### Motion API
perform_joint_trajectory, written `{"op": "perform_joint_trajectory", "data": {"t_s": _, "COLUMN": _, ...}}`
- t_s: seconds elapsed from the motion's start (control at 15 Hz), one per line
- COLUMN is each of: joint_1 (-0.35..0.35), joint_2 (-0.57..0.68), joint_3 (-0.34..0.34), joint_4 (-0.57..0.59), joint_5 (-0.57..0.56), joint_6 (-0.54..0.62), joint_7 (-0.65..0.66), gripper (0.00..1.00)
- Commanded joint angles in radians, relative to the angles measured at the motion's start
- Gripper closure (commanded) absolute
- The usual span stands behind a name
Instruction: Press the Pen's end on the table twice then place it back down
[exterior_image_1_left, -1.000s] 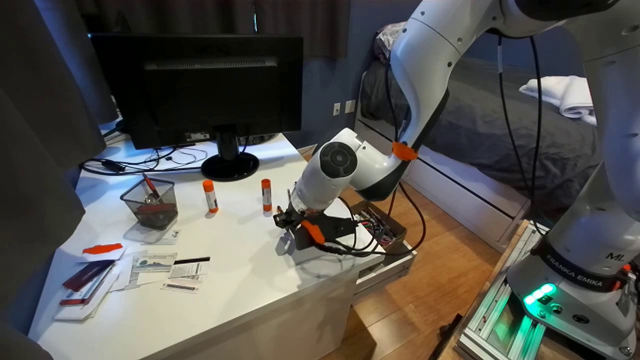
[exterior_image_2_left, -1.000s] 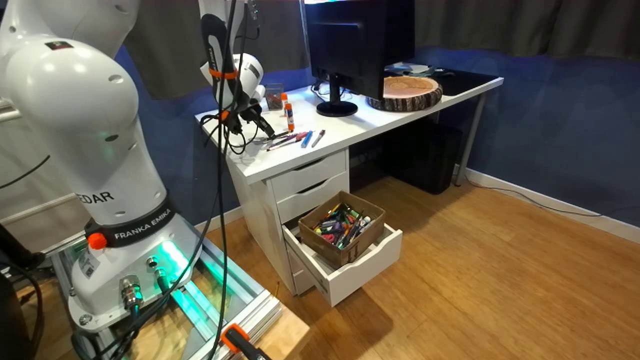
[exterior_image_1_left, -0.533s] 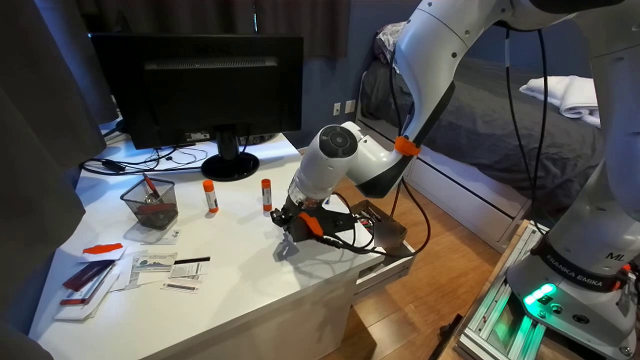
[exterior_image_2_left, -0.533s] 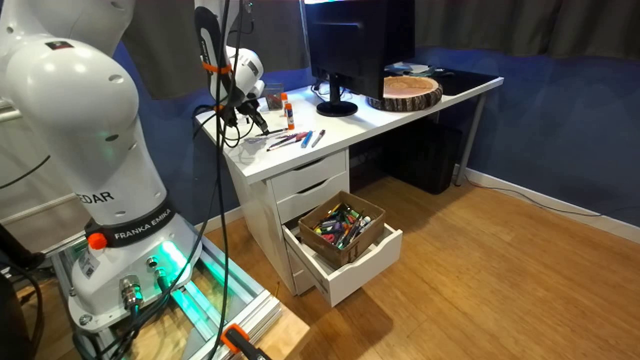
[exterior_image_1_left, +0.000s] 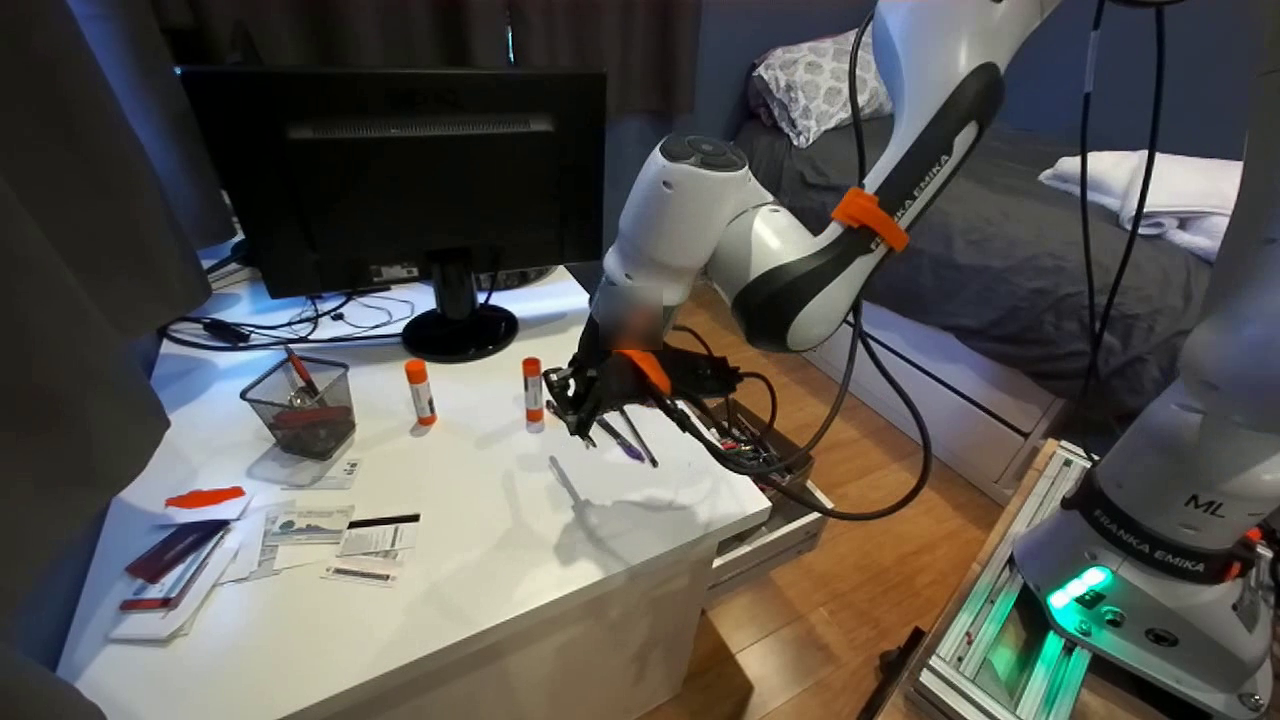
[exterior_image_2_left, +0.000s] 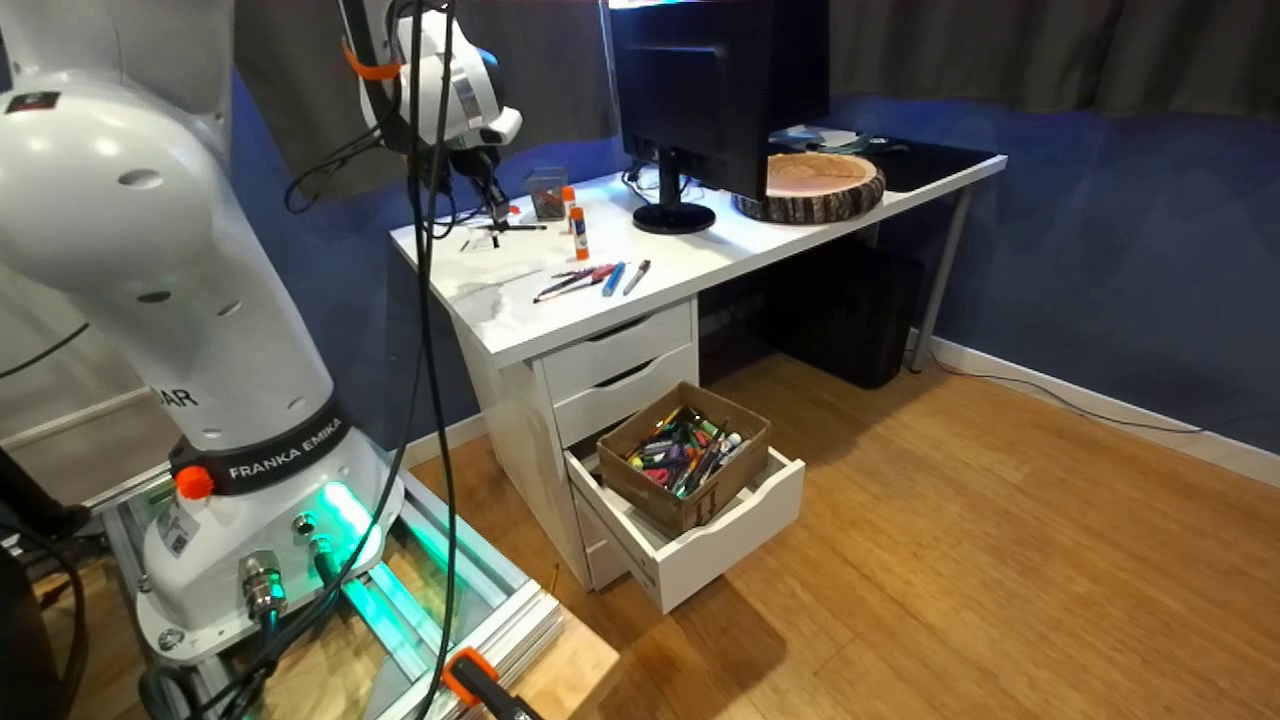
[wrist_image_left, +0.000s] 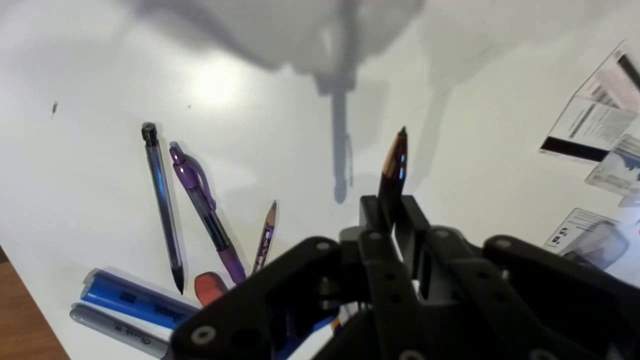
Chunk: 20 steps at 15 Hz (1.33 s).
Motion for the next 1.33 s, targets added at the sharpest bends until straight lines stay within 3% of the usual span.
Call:
{"op": "perform_joint_trajectory", "data": {"t_s": 0.0, "joint_1": -0.212, "joint_2": 0.019, "joint_3": 0.273, "joint_4": -0.001, "joint_5": 0.276, "joint_6": -0.119, "joint_7": -0.231, "gripper": 0.97}}
{"op": "perform_joint_trajectory", "data": {"t_s": 0.13, "joint_1": -0.326, "joint_2": -0.023, "joint_3": 0.427, "joint_4": 0.031, "joint_5": 0.438, "joint_6": -0.242, "joint_7": -0.326, "gripper": 0.97}}
{"op": "perform_joint_trajectory", "data": {"t_s": 0.2, "joint_1": -0.113, "joint_2": -0.100, "joint_3": 0.183, "joint_4": -0.009, "joint_5": 0.519, "joint_6": -0.097, "joint_7": -0.381, "gripper": 0.89}}
{"op": "perform_joint_trajectory", "data": {"t_s": 0.33, "joint_1": -0.198, "joint_2": -0.121, "joint_3": 0.288, "joint_4": 0.018, "joint_5": 0.593, "joint_6": -0.166, "joint_7": -0.431, "gripper": 0.89}}
{"op": "perform_joint_trajectory", "data": {"t_s": 0.73, "joint_1": -0.212, "joint_2": -0.127, "joint_3": 0.307, "joint_4": 0.017, "joint_5": 0.604, "joint_6": -0.177, "joint_7": -0.435, "gripper": 0.89}}
{"op": "perform_joint_trajectory", "data": {"t_s": 0.8, "joint_1": -0.212, "joint_2": -0.127, "joint_3": 0.307, "joint_4": 0.017, "joint_5": 0.604, "joint_6": -0.177, "joint_7": -0.435, "gripper": 0.97}}
{"op": "perform_joint_trajectory", "data": {"t_s": 0.87, "joint_1": -0.308, "joint_2": -0.016, "joint_3": 0.411, "joint_4": 0.038, "joint_5": 0.464, "joint_6": -0.231, "joint_7": -0.333, "gripper": 0.97}}
{"op": "perform_joint_trajectory", "data": {"t_s": 1.27, "joint_1": -0.321, "joint_2": 0.015, "joint_3": 0.434, "joint_4": 0.077, "joint_5": 0.550, "joint_6": -0.248, "joint_7": -0.351, "gripper": 0.97}}
